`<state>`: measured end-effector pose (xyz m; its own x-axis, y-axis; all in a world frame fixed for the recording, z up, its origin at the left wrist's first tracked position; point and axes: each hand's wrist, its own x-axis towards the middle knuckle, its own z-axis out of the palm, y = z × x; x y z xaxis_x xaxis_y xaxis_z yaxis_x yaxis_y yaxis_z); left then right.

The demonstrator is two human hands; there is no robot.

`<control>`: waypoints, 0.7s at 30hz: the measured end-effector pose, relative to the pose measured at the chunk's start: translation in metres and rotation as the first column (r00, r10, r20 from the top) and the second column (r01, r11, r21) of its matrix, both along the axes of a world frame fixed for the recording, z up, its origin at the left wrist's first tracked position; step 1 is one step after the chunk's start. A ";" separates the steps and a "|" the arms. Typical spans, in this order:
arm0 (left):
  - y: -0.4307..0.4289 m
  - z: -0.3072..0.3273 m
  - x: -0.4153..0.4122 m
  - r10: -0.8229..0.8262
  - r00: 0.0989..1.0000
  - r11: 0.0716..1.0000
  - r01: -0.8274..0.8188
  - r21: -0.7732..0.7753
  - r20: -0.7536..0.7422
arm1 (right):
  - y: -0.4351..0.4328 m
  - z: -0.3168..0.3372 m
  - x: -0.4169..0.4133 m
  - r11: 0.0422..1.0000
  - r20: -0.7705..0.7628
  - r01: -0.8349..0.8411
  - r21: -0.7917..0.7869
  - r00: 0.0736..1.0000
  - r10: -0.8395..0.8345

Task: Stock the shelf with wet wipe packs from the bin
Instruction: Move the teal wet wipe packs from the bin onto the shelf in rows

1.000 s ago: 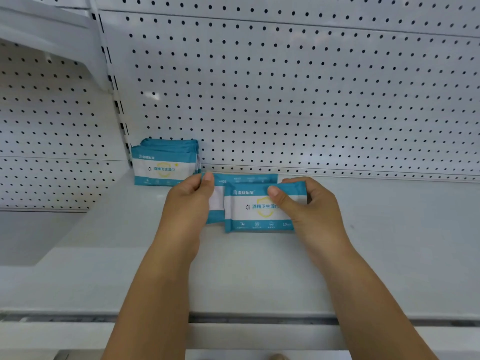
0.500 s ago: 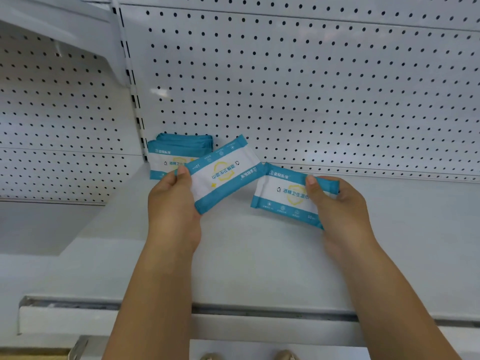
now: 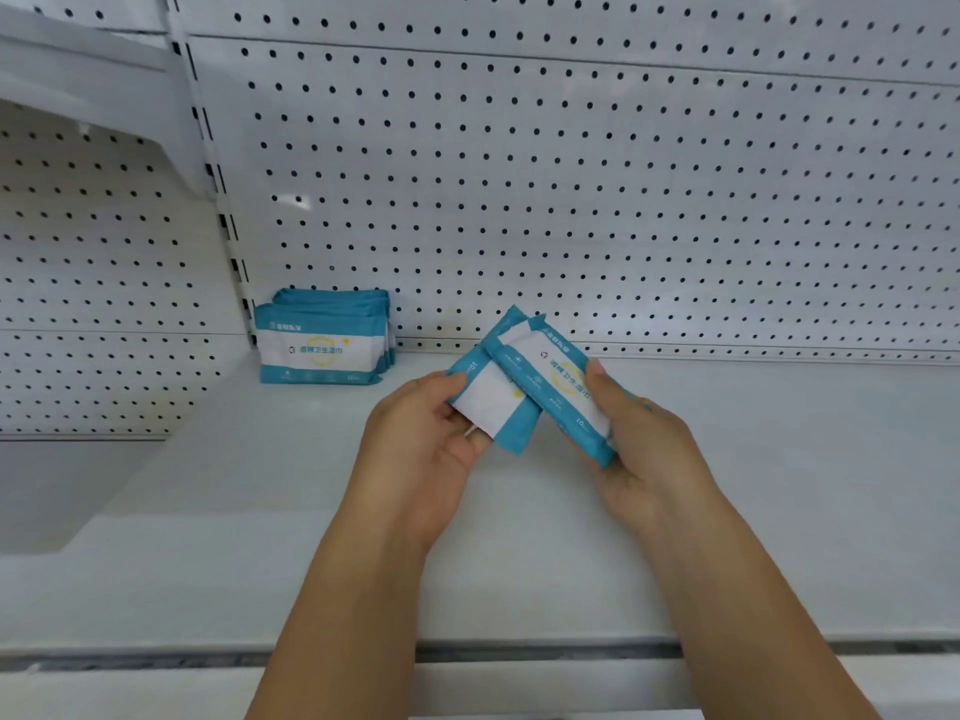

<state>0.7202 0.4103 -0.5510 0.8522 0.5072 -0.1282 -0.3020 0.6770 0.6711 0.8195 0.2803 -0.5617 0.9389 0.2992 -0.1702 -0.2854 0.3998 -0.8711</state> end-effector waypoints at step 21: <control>-0.007 0.001 0.003 0.168 0.985 0.972 -0.161 0.170 -0.031 | 0.007 -0.002 -0.013 0.932 0.364 -0.046 -0.359 0.913 0.186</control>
